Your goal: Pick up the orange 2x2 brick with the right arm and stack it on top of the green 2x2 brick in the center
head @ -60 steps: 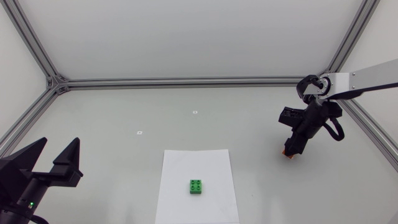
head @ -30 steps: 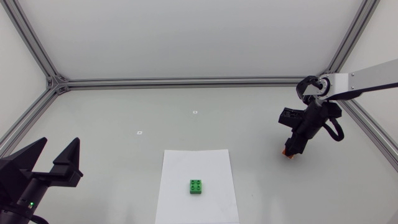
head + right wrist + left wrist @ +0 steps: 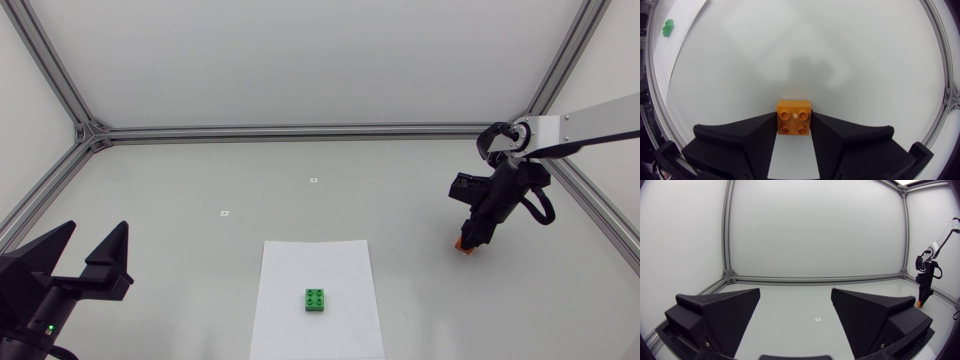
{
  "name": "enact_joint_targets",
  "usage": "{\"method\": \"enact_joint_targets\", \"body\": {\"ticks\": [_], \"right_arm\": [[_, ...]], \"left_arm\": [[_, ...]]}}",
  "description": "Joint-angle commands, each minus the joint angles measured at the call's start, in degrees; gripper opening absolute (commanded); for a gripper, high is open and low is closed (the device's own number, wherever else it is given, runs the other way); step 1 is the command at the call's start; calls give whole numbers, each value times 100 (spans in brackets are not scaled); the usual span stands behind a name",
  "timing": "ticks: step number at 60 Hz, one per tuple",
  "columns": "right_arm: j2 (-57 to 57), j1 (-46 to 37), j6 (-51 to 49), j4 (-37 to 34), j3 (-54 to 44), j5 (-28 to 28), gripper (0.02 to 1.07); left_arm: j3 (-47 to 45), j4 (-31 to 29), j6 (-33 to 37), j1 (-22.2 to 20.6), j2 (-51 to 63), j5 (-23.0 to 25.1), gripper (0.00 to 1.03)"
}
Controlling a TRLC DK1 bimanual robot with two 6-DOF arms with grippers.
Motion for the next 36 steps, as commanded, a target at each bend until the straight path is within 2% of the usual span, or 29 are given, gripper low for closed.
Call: {"method": "enact_joint_targets", "body": {"ticks": [1, 25, 36], "right_arm": [[-24, -43, -18, -191, 135, -115, 30], [-1483, 458, 88, -780, -199, -282, 8], [-2169, 1082, 237, -965, -516, -212, 8]], "left_arm": [[-235, -76, 75, 14, -45, 23, 99], [-235, -76, 75, 14, -45, 23, 99], [-235, -84, 75, 14, -45, 23, 99]]}}
